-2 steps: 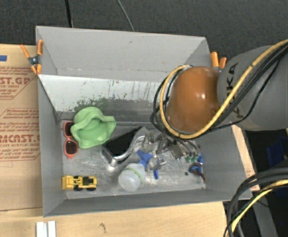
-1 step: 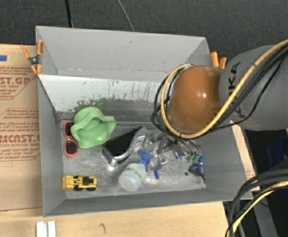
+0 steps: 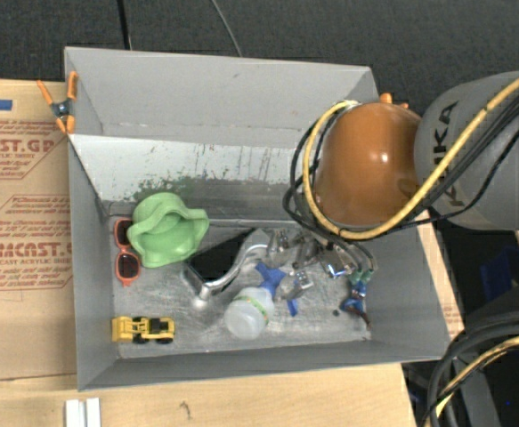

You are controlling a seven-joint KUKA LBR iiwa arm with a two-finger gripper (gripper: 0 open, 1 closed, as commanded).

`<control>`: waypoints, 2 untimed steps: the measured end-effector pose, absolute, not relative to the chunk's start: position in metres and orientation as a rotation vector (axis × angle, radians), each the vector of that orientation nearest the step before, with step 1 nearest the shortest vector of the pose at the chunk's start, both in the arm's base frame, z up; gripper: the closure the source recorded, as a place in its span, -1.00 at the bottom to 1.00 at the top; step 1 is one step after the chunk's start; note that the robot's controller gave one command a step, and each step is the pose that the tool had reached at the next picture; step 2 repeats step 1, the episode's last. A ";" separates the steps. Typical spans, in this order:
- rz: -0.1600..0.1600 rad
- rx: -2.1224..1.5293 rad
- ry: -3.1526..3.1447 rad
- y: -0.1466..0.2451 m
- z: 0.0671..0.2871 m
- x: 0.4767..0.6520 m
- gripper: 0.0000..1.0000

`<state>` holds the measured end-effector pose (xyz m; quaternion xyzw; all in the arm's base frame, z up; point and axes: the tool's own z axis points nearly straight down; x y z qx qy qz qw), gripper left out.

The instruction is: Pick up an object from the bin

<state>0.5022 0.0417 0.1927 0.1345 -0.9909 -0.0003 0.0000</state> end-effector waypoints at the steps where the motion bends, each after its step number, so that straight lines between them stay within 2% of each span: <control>1: 0.000 0.423 -3.117 0.047 0.203 0.502 1.00; 2: 0.000 0.423 -3.117 0.047 0.203 0.502 1.00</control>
Offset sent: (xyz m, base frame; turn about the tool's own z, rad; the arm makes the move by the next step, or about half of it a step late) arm -0.0036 0.0071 0.0201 -0.0432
